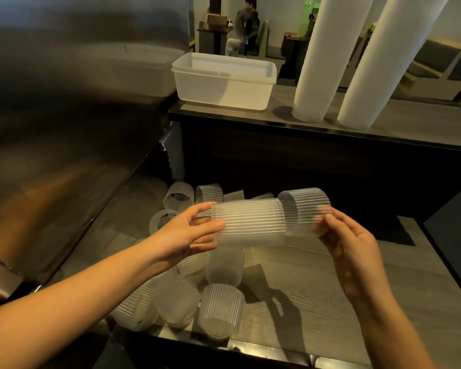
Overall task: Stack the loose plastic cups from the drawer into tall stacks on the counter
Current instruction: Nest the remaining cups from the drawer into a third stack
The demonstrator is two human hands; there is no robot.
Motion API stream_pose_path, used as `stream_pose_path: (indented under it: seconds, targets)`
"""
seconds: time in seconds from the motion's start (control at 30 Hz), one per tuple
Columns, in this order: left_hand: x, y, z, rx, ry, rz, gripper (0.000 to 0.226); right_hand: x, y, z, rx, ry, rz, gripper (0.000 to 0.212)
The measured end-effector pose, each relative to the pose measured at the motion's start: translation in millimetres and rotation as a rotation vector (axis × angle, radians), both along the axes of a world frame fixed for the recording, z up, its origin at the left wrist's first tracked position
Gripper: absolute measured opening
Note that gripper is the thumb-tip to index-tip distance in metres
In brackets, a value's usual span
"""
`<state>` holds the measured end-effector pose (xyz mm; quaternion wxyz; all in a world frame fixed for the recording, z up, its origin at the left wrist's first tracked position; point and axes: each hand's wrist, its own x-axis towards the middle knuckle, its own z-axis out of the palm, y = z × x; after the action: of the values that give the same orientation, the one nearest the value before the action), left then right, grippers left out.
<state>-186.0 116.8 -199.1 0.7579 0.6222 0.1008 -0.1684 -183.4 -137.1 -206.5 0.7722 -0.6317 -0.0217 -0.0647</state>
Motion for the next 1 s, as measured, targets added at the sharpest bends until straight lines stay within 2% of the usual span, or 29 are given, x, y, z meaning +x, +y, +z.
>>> stream_pose_path:
  seconds: [0.07, 0.1, 0.2, 0.3, 0.37, 0.47, 0.73, 0.8, 0.93, 0.97, 1.0]
  targets:
    - [0.7, 2.2, -1.0, -0.02, 0.013, 0.004, 0.067, -4.7, 5.4, -3.8, -0.044, 0.005, 0.02, 0.048]
    - [1.0, 3.5, -1.9, -0.024, 0.018, 0.006, 0.071, -6.4, 7.7, -5.5, -0.077, 0.016, 0.015, 0.049]
    - [0.7, 3.8, -3.9, -0.028, 0.03, 0.003, 0.071, -8.8, 11.9, -4.4, -0.078, 0.06, -0.021, 0.013]
    - [1.0, 3.8, -4.7, -0.003, 0.028, 0.018, 0.065, -11.5, 13.8, -3.0, -0.165, 0.061, -0.024, 0.022]
    - [2.0, 5.2, -5.2, 0.026, 0.016, 0.012, 0.07, -12.9, 13.2, -6.2, -0.198, 0.059, -0.023, 0.023]
    - [2.1, 5.9, -5.1, 0.042, 0.0, 0.002, 0.073, -12.3, 11.5, -10.6, -0.148, 0.083, -0.021, 0.021]
    - [-0.4, -0.6, 0.3, -0.027, 0.02, 0.017, 0.062, -6.3, 9.1, -12.2, -0.141, 0.087, -0.016, 0.022]
    - [-0.2, -0.6, 1.5, -0.044, 0.034, 0.02, 0.057, -7.1, 9.9, -13.9, -0.131, 0.091, 0.011, 0.017]
    - [-0.1, 1.5, 0.7, 0.004, -0.002, -0.034, 0.06, -9.7, 13.5, -17.2, -0.148, 0.104, 0.135, 0.045]
    - [-0.4, 1.0, -0.5, 0.014, -0.004, -0.041, 0.06, -11.0, 16.2, -16.0, -0.163, 0.109, 0.154, 0.041]
    - [-0.9, 0.5, -1.5, 0.02, -0.003, -0.044, 0.063, -11.2, 18.6, -17.2, -0.181, 0.11, 0.158, 0.028]
